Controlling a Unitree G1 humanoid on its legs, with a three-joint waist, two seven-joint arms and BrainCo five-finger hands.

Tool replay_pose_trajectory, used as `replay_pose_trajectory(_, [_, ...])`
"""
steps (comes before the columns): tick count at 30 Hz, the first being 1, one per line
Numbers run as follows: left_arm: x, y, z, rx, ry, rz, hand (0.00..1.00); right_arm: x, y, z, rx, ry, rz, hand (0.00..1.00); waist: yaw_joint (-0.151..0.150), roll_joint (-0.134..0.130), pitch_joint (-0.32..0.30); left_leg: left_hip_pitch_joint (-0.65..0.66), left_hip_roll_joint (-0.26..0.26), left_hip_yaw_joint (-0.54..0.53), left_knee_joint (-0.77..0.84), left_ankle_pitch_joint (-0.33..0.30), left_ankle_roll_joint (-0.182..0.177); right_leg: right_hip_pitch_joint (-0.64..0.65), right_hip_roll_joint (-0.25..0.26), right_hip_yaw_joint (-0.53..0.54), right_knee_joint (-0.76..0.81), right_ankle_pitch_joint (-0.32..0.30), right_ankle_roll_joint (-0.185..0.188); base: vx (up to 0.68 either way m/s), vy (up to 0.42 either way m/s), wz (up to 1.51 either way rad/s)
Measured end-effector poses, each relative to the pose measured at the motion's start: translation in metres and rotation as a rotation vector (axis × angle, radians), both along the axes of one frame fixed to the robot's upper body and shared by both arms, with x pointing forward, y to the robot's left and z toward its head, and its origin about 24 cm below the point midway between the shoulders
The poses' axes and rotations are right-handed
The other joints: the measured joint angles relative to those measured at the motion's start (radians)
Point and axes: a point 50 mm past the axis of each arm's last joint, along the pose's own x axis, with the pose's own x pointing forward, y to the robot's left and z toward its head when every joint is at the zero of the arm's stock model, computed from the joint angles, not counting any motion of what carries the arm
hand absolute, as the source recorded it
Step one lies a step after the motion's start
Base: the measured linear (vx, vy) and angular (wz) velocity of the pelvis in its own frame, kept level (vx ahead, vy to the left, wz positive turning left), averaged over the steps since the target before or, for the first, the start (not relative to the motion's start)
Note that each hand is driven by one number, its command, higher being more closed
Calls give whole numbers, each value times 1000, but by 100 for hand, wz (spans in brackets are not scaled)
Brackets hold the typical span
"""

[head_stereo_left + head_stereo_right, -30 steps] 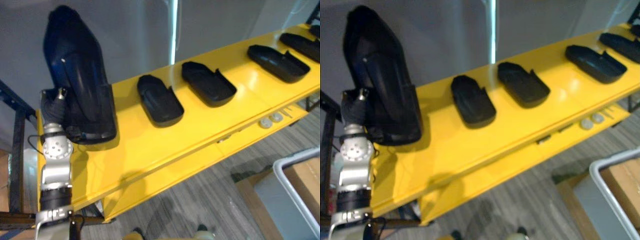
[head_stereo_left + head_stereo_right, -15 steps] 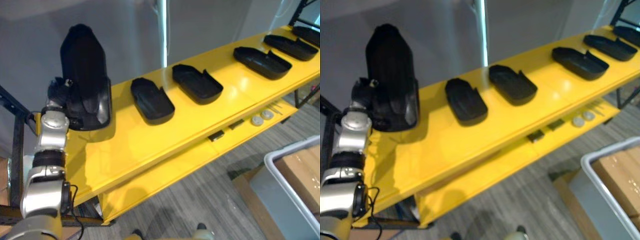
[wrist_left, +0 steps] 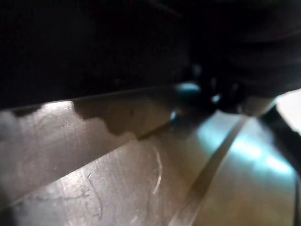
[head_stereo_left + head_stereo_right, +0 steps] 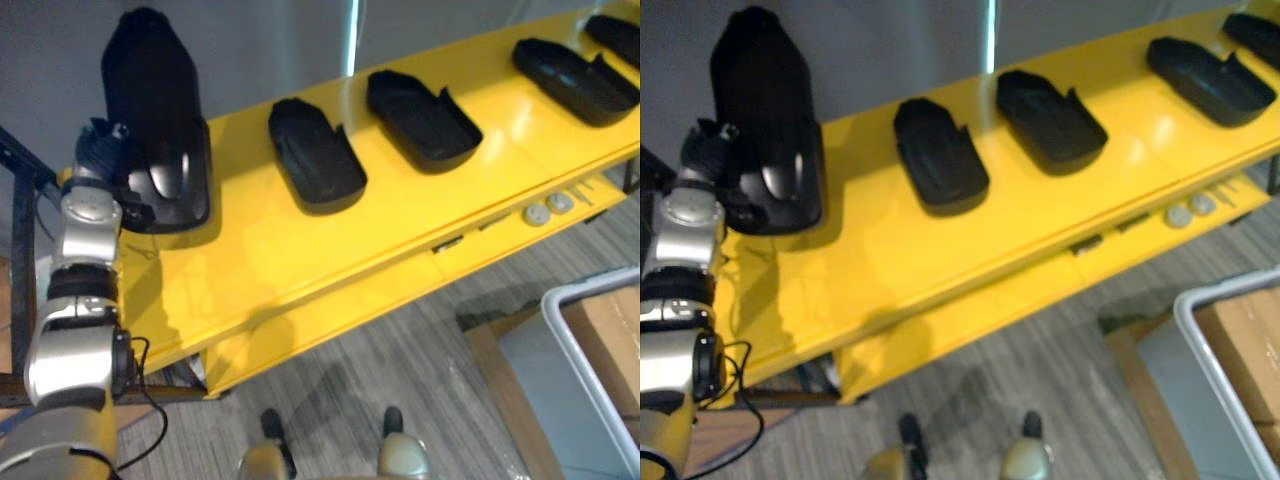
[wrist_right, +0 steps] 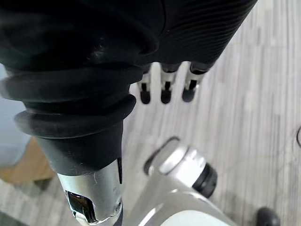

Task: Walk over and take plastic housings, then place them on the shelf

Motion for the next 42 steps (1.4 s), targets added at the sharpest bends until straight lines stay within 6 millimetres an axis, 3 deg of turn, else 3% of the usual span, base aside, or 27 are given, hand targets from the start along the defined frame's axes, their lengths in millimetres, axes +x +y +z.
replay_pose_trajectory(4, [2, 1, 11, -22, -13, 10, 100, 17, -1, 2, -8, -40, 29, 0, 1, -3, 45, -8, 0, -8, 1, 1, 1, -11, 1, 1, 18, 3, 3, 20, 4, 5])
replay_pose_trajectory(8, [3, 1, 12, -29, -9, 9, 100, 27, -2, 3, -15, -63, 53, 0, 3, -3, 47, -7, 2, -5, 1, 1, 1, -12, 2, 4, 18, 3, 3, 8, 0, 0])
replay_pose_trajectory(17, [5, -1, 6, -36, 46, -49, 100, 28, -5, 4, -20, -65, 56, 0, 24, 10, 60, 9, 8, 9, 0, 0, 0, -10, 6, 18, 20, 0, 0, -28, 2, -5])
replay_pose_trajectory(28, [0, 13, 0, -17, 122, -44, 100, 27, -5, 4, -9, -72, 61, 0, 25, 14, 63, 49, 6, 30, -48, 21, -3, -1, 9, 31, 16, -3, -6, -21, 4, -4])
replay_pose_trajectory(33, [-6, 21, -22, 8, 214, -33, 100, 29, -3, 4, -5, -77, 64, 0, 24, 14, 63, 113, -1, 28, -114, 39, -11, 47, 11, 14, -2, -3, -5, 42, -8, 4])
replay_pose_trajectory(34, [-7, 21, -25, 11, 225, -34, 0, 31, -5, 4, -11, -80, 69, 0, 26, 14, 62, 109, -1, 27, -115, 40, -11, 43, 11, 14, -3, -3, -5, 21, 3, 10])
replay_pose_trajectory(42, [-8, 21, -32, 18, 260, -47, 0, 39, -5, 6, -11, -98, 87, 0, 26, 13, 62, 96, -2, 10, -115, 41, -11, 38, 11, 8, -3, -3, -5, 16, 0, 5])
